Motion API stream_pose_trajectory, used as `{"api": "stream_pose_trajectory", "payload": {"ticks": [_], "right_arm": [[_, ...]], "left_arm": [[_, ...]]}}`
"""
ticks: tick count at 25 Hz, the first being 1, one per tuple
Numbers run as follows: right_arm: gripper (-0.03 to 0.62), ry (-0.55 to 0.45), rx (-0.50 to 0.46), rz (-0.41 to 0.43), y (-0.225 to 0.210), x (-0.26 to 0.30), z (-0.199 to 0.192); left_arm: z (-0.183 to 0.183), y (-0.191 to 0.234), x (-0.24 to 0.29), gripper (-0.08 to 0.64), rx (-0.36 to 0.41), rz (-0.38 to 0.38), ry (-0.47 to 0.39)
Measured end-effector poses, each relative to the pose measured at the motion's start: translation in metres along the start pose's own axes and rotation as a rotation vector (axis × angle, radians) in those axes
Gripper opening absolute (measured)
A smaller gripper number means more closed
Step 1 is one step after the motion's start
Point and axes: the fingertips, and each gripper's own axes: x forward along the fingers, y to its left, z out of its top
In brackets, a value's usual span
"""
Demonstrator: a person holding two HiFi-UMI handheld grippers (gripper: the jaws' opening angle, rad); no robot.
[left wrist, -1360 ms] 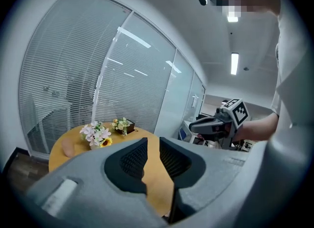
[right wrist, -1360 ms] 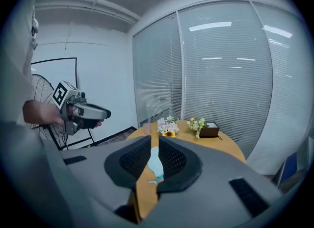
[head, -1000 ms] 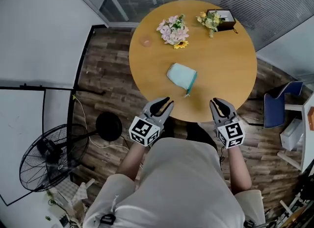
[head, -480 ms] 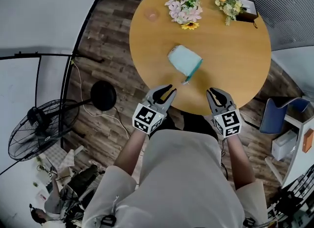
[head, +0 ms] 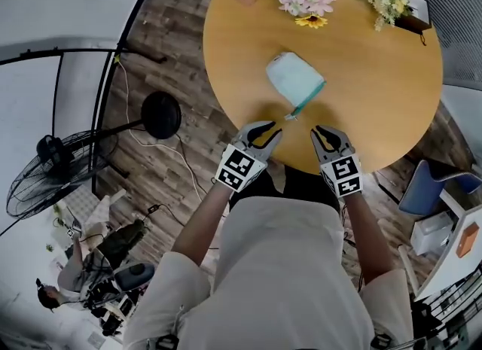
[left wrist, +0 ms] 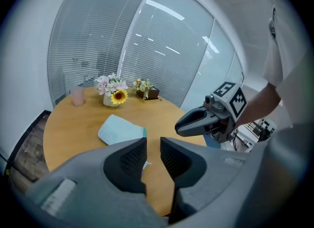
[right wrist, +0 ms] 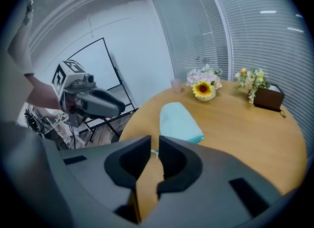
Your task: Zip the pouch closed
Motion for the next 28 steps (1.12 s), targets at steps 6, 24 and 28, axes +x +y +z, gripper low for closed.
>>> {"api": "stream_pose_trajectory", "payload": {"ticks": [6, 24, 28], "right_arm": [[0.049, 0.08, -0.008, 0.06, -0.001, 0.038, -0.032], [0.064, 0.219, -0.105, 0.133, 0.001, 0.115, -0.083], [0.064, 0.244, -0.16, 0.142, 0.001, 0.128, -0.09]], "left_arm": [[-0.029, 0.008, 0.035, 0.083, 0.027, 0.002, 0.078], [-0.115, 0.03, 0.11, 0.097, 0.208, -0.014, 0.323], [-0.118, 0.032, 0.118, 0.097, 0.234, -0.032, 0.33]]}}
